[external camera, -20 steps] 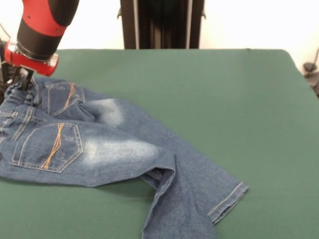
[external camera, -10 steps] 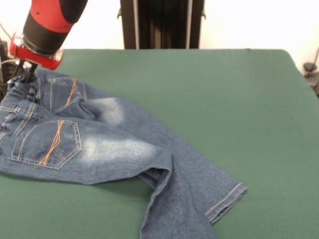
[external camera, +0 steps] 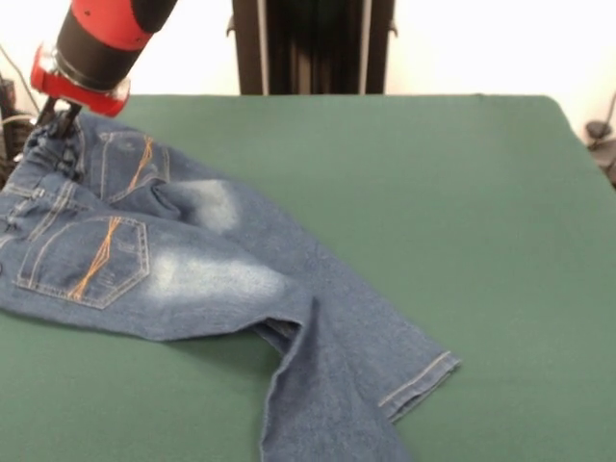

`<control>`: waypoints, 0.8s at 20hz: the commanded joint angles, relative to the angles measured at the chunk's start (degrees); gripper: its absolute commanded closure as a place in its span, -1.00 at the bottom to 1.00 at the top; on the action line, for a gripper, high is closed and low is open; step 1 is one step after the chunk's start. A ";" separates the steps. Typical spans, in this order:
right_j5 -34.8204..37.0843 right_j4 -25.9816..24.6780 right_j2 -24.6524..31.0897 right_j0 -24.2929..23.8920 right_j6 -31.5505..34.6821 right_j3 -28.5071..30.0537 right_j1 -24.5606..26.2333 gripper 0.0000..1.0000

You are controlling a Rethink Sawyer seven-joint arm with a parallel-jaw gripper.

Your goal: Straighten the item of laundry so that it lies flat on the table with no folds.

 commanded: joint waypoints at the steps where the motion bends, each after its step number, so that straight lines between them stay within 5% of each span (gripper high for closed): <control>1: 6.24 -3.88 -2.46 1.90 4.45 10.77 5.63 1.00; 16: 6.90 -3.21 -5.98 4.80 9.30 9.94 14.11 1.00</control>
